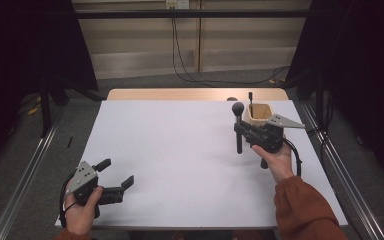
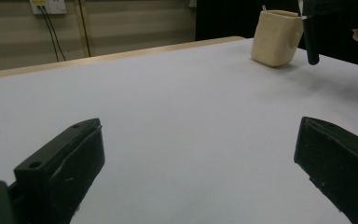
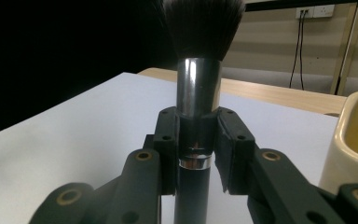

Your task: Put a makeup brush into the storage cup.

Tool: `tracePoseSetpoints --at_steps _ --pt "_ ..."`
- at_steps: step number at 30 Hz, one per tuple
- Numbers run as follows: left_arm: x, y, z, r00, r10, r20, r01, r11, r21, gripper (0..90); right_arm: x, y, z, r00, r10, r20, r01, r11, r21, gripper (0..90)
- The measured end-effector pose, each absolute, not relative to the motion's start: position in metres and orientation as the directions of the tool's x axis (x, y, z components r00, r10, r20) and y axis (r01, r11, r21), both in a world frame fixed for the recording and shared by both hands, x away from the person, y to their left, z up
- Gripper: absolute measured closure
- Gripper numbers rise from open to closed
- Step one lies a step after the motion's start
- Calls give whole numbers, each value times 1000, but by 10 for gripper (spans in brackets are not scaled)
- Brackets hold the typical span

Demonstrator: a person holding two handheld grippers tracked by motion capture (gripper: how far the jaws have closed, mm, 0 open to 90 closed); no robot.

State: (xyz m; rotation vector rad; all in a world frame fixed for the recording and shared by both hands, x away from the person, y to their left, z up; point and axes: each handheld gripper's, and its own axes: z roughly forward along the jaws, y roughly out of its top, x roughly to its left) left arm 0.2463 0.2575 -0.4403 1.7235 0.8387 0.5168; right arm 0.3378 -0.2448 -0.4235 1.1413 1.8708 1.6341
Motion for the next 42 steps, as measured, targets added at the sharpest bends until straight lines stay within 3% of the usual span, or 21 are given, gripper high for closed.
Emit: tracePoseSetpoints --at_steps 23,42 --pt "246 258 -440 648 759 -68 275 -150 950 18 337 -252 -390 -595 781 189 238 -53 970 727" --pt "246 258 -440 653 754 -65 274 -155 949 18 351 -282 -354 -508 846 163 177 -83 981 726"
